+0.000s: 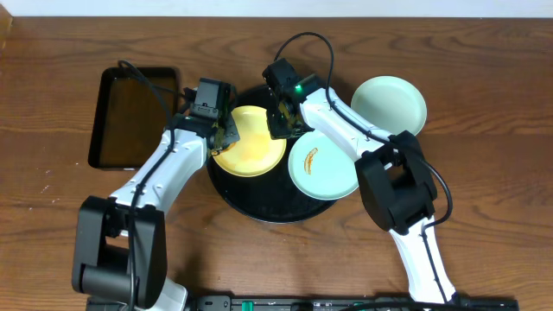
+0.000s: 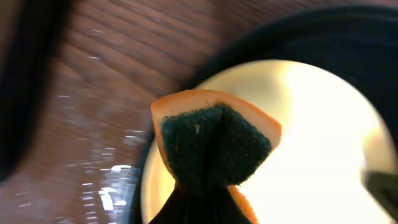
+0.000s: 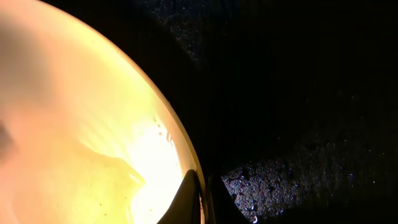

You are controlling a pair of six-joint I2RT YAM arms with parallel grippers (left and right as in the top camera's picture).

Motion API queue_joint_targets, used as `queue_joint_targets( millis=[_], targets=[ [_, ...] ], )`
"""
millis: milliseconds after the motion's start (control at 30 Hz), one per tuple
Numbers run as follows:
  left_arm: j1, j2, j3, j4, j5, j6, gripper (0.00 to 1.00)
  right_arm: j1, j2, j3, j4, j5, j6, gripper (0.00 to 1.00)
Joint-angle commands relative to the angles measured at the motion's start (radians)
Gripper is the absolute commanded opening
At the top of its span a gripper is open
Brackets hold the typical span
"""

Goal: Clean dirty plates on tray and stack at the side
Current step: 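Scrub the yellow plate with the sponge while the right gripper holds it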

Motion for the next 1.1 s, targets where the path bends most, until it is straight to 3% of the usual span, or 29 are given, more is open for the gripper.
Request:
queue_joint_targets(
  millis=[0, 300, 500, 700, 1067],
  targets=[
    [0.002, 0.031, -0.003, 0.032, 0.193, -0.007, 0.08, -0.010, 0.027, -0.032, -0.017, 0.073, 0.005, 0.01],
    [-0.025, 0.178, -0.003, 0.086, 0.224, -0.064, 0.08, -0.010, 0.027, -0.032, -0.019, 0.073, 0.005, 0.01],
    [-0.006, 0.239, -0.003, 0.092, 0.182, -0.039, 0.07, -0.010, 0.027, -0.032, -0.024, 0.073, 0.005, 0.01],
    [0.058, 0.220, -0.003, 0.077, 0.039, 0.018, 0.08, -0.010, 0.027, -0.032, -0.029, 0.074, 0.005, 0.01],
    [0.146, 0.085, -0.003, 0.039, 0.035, 0.033, 0.08, -0.010, 0.027, -0.032, -0.029, 0.080, 0.005, 0.01]
  ],
)
